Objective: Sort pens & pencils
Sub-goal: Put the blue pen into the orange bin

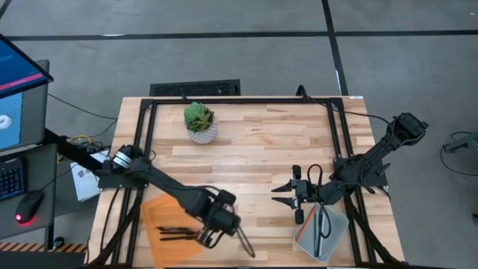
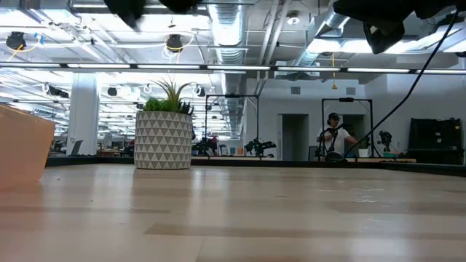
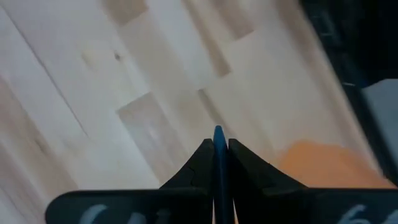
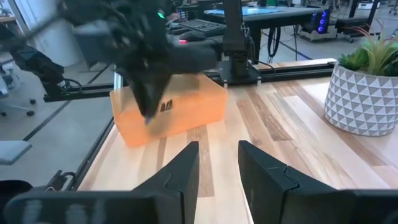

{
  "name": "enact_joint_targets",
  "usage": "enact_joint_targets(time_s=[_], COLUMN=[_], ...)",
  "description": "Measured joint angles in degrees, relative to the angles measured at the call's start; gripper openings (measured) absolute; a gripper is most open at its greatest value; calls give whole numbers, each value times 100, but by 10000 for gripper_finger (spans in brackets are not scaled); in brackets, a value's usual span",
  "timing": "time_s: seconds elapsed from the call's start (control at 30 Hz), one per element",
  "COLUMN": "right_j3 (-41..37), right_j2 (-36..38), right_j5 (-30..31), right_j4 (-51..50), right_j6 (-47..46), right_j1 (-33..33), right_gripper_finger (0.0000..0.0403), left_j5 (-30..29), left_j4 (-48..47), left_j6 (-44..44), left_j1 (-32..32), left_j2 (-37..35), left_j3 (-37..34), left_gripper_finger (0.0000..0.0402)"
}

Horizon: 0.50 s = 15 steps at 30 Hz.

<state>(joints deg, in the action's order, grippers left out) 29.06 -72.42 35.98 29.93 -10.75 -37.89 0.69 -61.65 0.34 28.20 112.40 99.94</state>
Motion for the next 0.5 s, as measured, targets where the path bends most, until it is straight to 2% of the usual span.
enact_joint_targets(time_s=[0.13, 0.33, 0.5], right_j3=[0, 0, 0], right_j2=[0, -1, 0], right_j5=[-2, 0, 1], right_j4=[-38, -85, -85], right_j6=[-128, -128, -128], right_j1=[0, 0, 7], right_gripper_finger=[134, 134, 134], left_j5=[61, 104, -442], left_j4=[-190, -408, -505], left_j6=[-379, -1036, -1636], left_j1=[346, 1225, 1946], left_j2=[-322, -994, -1416], left_j3=[1, 2, 2], left_gripper_finger=[13, 13, 13])
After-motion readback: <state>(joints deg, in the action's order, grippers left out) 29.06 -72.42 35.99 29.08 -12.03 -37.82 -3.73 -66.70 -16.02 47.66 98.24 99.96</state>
